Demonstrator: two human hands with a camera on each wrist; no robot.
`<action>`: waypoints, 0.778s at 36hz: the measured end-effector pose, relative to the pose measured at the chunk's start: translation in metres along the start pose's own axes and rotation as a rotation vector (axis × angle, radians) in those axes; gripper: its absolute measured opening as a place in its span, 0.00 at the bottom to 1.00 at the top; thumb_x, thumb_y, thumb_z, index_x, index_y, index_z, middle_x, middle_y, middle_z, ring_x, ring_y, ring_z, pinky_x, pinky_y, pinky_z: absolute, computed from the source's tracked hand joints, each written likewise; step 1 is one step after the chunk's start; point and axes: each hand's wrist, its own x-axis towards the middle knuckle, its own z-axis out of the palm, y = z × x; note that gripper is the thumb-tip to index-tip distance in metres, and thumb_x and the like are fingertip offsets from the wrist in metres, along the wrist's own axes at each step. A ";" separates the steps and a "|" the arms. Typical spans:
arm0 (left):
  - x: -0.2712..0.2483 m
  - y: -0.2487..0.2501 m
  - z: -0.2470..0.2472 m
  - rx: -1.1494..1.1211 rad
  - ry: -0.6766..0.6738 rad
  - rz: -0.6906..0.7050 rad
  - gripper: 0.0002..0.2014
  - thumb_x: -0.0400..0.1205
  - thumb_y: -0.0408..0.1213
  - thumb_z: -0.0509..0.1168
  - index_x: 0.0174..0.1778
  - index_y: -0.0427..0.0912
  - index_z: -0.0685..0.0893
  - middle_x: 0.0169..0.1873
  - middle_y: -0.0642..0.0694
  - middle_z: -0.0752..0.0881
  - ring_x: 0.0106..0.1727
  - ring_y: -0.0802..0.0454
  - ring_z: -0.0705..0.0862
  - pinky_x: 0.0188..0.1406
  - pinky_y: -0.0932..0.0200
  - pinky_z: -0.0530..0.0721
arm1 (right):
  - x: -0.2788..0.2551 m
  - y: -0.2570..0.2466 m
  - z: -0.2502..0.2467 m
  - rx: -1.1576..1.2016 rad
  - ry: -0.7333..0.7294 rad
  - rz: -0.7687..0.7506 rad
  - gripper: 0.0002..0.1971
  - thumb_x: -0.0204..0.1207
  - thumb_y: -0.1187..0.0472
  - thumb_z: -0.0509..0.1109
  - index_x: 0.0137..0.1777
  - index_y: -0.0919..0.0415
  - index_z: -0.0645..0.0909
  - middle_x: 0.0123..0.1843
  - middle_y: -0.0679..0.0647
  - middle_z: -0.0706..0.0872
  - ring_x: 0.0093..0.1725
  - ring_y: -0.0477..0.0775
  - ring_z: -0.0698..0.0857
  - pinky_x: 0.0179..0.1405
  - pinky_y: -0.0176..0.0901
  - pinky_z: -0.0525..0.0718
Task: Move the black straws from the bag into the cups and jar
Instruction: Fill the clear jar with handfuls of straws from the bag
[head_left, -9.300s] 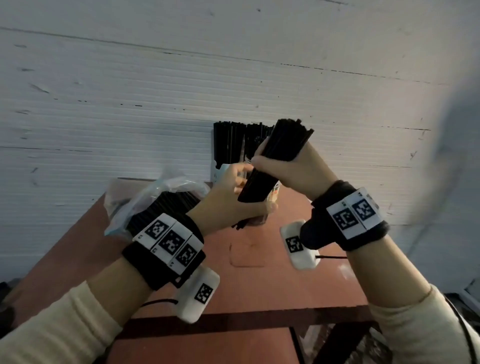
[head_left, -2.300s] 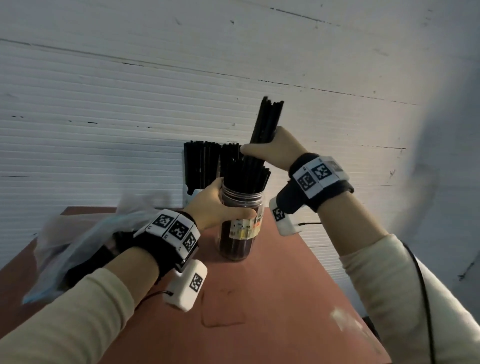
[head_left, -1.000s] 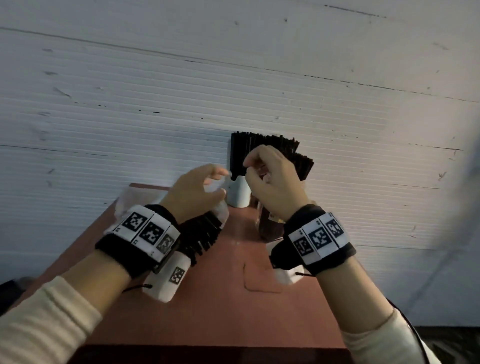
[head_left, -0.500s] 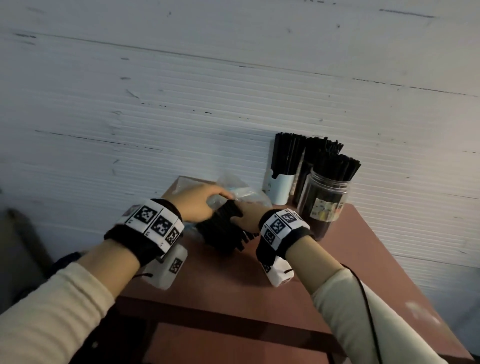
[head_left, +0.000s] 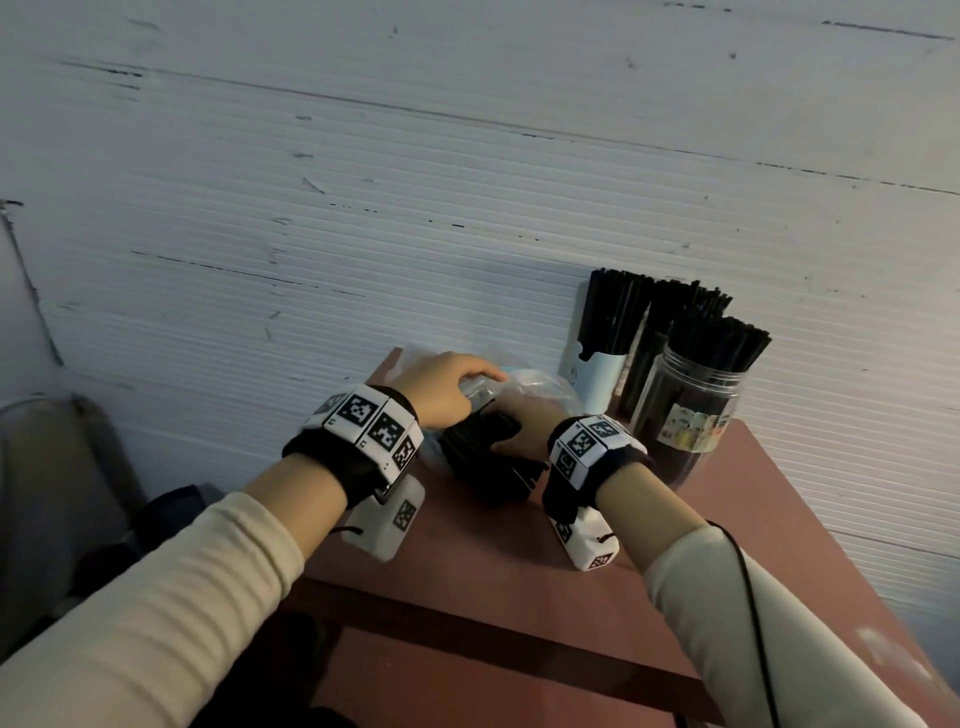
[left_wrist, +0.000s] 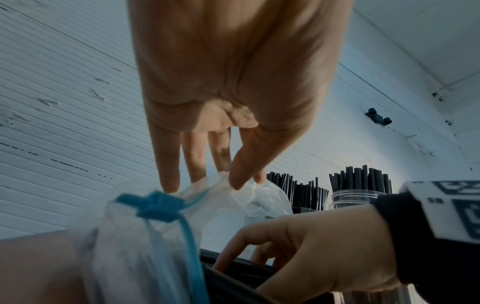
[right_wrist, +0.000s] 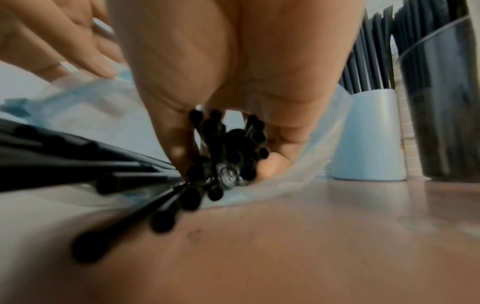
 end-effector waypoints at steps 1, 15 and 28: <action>0.000 0.000 0.000 -0.005 0.002 0.001 0.30 0.78 0.21 0.58 0.71 0.55 0.80 0.75 0.51 0.77 0.69 0.50 0.79 0.61 0.59 0.80 | 0.000 0.000 -0.001 -0.020 0.006 -0.011 0.17 0.74 0.46 0.71 0.63 0.44 0.82 0.58 0.45 0.87 0.60 0.50 0.83 0.64 0.49 0.80; 0.000 -0.012 -0.002 0.033 -0.044 -0.004 0.32 0.76 0.21 0.59 0.68 0.62 0.80 0.76 0.52 0.75 0.63 0.40 0.84 0.62 0.42 0.84 | 0.007 0.004 0.008 0.269 -0.134 0.080 0.20 0.76 0.62 0.71 0.66 0.48 0.79 0.64 0.49 0.82 0.65 0.53 0.79 0.53 0.38 0.75; -0.002 -0.013 -0.006 -0.005 0.015 -0.003 0.29 0.79 0.21 0.61 0.70 0.56 0.79 0.71 0.50 0.79 0.67 0.48 0.81 0.60 0.55 0.82 | 0.013 0.012 0.014 0.353 0.023 0.079 0.13 0.71 0.63 0.76 0.52 0.47 0.85 0.55 0.47 0.83 0.54 0.49 0.81 0.51 0.36 0.78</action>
